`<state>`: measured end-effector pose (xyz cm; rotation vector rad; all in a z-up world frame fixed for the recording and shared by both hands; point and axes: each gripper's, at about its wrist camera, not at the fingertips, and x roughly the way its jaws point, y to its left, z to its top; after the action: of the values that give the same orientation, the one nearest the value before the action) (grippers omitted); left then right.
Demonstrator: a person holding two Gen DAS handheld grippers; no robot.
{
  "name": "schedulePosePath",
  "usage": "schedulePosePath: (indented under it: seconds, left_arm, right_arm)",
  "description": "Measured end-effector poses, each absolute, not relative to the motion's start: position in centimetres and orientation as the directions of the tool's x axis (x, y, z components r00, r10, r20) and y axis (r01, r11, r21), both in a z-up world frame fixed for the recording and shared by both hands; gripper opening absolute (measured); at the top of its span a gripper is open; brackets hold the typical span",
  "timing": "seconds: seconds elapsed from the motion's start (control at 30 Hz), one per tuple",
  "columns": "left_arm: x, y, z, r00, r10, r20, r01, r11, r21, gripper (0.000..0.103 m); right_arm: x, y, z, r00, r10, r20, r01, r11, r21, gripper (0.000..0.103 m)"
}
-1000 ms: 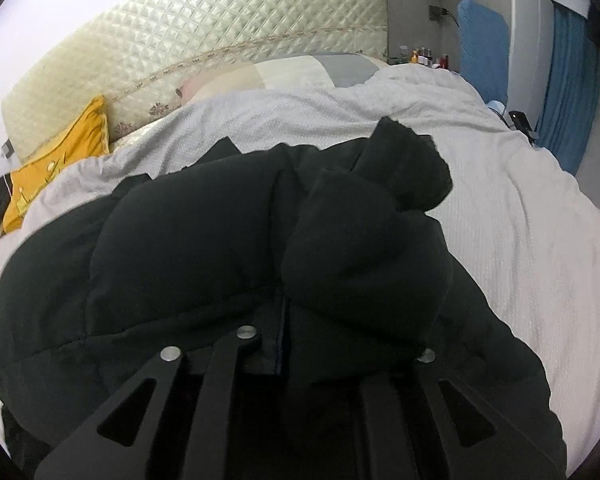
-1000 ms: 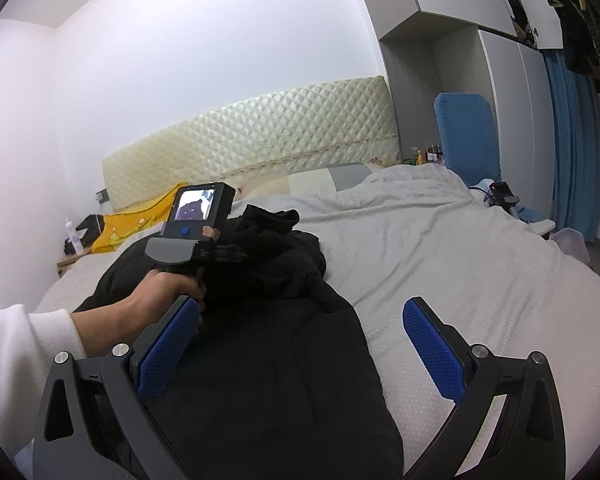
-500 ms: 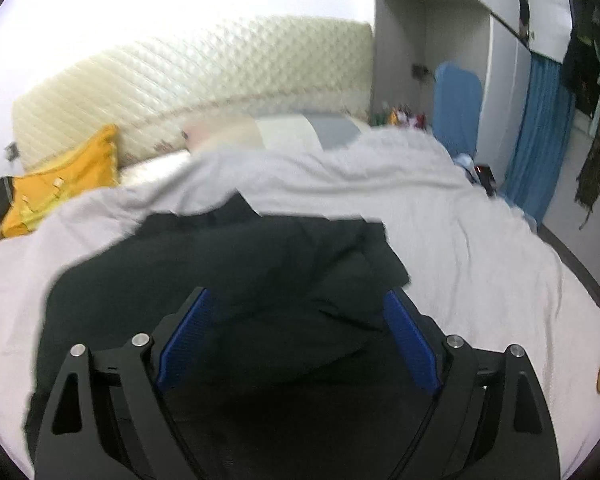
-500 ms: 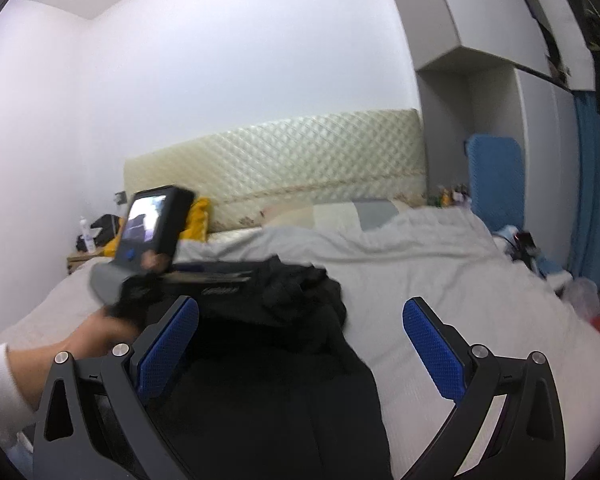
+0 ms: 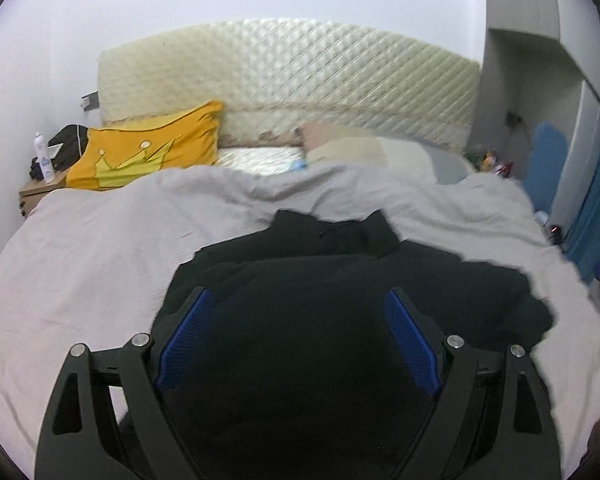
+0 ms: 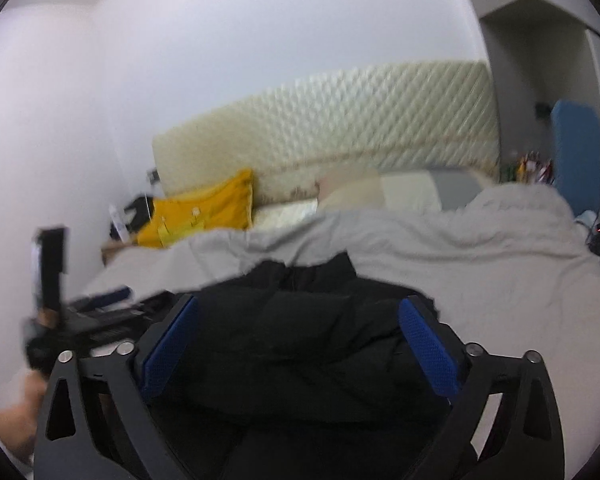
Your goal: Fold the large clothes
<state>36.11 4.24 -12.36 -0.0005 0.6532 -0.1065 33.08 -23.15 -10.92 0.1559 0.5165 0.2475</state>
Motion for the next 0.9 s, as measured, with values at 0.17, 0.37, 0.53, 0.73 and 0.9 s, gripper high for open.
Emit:
schedulePosePath:
  seconds: [0.17,0.37,0.53,0.73,0.9]
  left_arm:
    - [38.1,5.3,-16.8,0.762,-0.078,-0.642,0.089,0.996,-0.016,0.088]
    - [39.4,5.9,-19.7,0.754,-0.099,-0.649,0.097,0.994,-0.039,0.088]
    - [40.4,6.1,-21.1,0.743,-0.104,-0.661,0.085,0.994,-0.061,0.088]
    - [40.7,5.8,-22.0,0.735,-0.100,-0.670,0.084,0.995,-0.057,0.089]
    - [38.1,6.6,-20.4,0.751,-0.133,-0.647,0.095,0.991,-0.093,0.090]
  right_arm:
    - [37.1,-22.8,-17.4,0.795,0.316,-0.518,-0.203,0.943,0.264,0.078]
    - [39.5,-21.8,-21.4,0.787,0.294,-0.542,-0.188,0.952,0.243,0.080]
    - [40.4,-21.1,-23.2,0.787,0.277,-0.551,-0.194,0.959,0.205,0.082]
    - [41.4,-21.3,-24.8,0.768,0.272,-0.579,-0.190,0.961,0.198,0.082]
    - [40.3,-21.8,-23.3,0.722,0.298,-0.624,-0.191,0.953,0.234,0.082]
